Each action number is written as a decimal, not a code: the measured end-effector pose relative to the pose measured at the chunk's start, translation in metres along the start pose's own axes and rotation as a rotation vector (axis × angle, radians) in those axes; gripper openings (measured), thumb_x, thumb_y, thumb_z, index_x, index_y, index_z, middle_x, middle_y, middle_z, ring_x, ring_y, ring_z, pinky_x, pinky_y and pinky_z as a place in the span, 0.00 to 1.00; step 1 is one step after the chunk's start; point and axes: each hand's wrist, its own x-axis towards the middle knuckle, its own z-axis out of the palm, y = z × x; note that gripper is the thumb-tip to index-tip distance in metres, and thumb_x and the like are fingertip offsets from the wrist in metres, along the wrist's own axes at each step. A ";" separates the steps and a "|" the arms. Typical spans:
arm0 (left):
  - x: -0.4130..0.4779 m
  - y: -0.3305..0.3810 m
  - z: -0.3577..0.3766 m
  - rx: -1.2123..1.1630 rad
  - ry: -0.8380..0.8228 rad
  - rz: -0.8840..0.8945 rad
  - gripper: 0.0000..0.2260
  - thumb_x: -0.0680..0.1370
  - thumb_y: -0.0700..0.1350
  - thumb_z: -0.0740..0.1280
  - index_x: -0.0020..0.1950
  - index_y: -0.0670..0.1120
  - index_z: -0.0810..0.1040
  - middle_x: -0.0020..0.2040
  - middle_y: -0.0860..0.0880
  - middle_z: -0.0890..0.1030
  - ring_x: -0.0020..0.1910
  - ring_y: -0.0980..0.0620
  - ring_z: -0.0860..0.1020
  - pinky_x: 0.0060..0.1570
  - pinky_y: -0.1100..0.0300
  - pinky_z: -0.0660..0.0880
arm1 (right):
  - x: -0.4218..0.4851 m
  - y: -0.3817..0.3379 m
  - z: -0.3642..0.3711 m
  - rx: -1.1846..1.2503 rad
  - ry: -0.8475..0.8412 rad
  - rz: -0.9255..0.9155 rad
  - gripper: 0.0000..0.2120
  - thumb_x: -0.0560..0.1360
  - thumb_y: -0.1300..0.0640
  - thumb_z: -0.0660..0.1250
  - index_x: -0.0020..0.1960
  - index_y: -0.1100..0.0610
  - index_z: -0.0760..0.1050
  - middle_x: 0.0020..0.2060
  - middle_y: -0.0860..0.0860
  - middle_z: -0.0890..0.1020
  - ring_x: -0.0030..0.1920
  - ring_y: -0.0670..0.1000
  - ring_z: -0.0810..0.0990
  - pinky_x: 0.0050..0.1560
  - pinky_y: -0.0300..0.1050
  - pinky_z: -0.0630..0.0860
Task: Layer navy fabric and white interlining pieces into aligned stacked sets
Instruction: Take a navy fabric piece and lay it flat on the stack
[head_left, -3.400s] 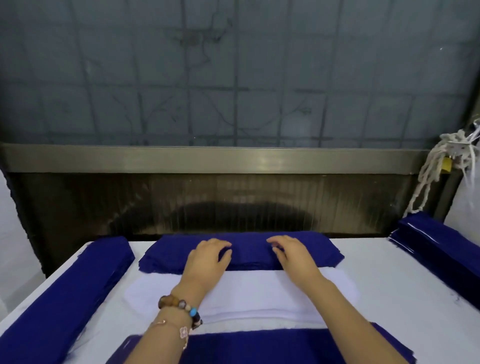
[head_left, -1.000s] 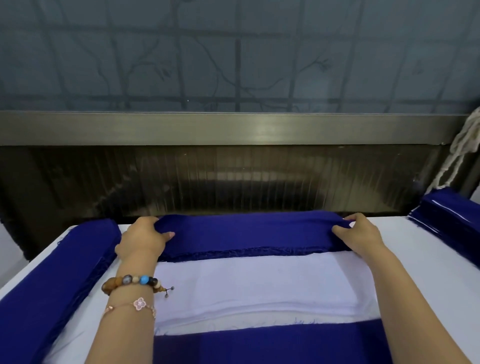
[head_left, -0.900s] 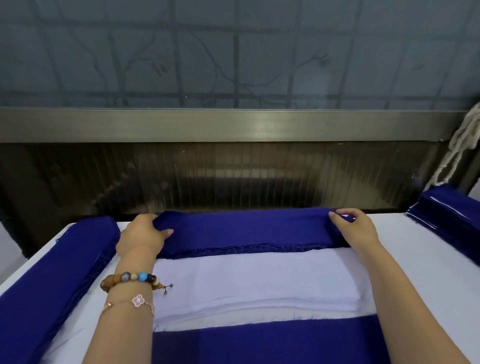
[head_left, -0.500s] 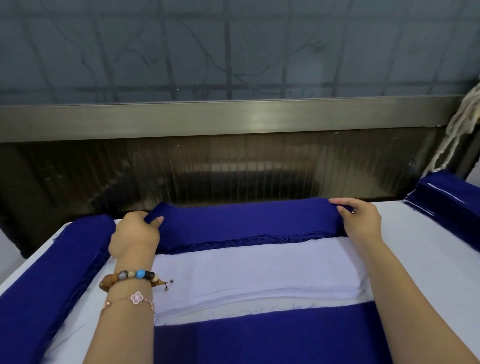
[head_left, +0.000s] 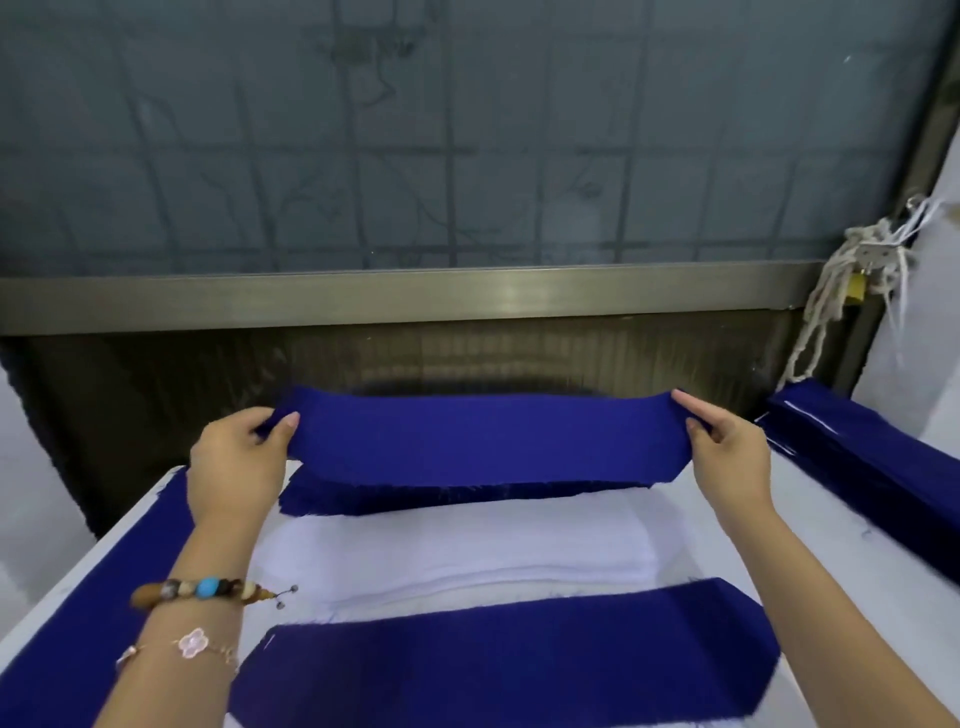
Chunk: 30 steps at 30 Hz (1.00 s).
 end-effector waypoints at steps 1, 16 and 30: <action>-0.007 -0.004 -0.007 0.007 -0.007 0.006 0.15 0.79 0.49 0.66 0.62 0.42 0.78 0.38 0.48 0.79 0.39 0.48 0.77 0.40 0.53 0.73 | -0.006 -0.001 -0.009 -0.030 -0.020 -0.012 0.16 0.80 0.65 0.59 0.63 0.52 0.78 0.47 0.43 0.78 0.41 0.42 0.77 0.43 0.41 0.78; -0.120 -0.075 -0.021 -0.034 -0.200 -0.012 0.08 0.77 0.42 0.69 0.40 0.40 0.79 0.33 0.40 0.79 0.34 0.41 0.76 0.38 0.47 0.73 | -0.106 0.044 -0.070 -0.195 -0.174 0.121 0.21 0.77 0.71 0.56 0.59 0.55 0.81 0.58 0.53 0.82 0.57 0.55 0.78 0.57 0.44 0.73; -0.127 -0.081 -0.035 0.048 -0.278 -0.042 0.11 0.76 0.38 0.68 0.56 0.50 0.79 0.42 0.52 0.79 0.38 0.55 0.76 0.35 0.61 0.72 | -0.114 0.041 -0.071 -0.315 -0.247 0.065 0.21 0.71 0.73 0.59 0.53 0.56 0.83 0.38 0.47 0.81 0.35 0.44 0.73 0.40 0.22 0.69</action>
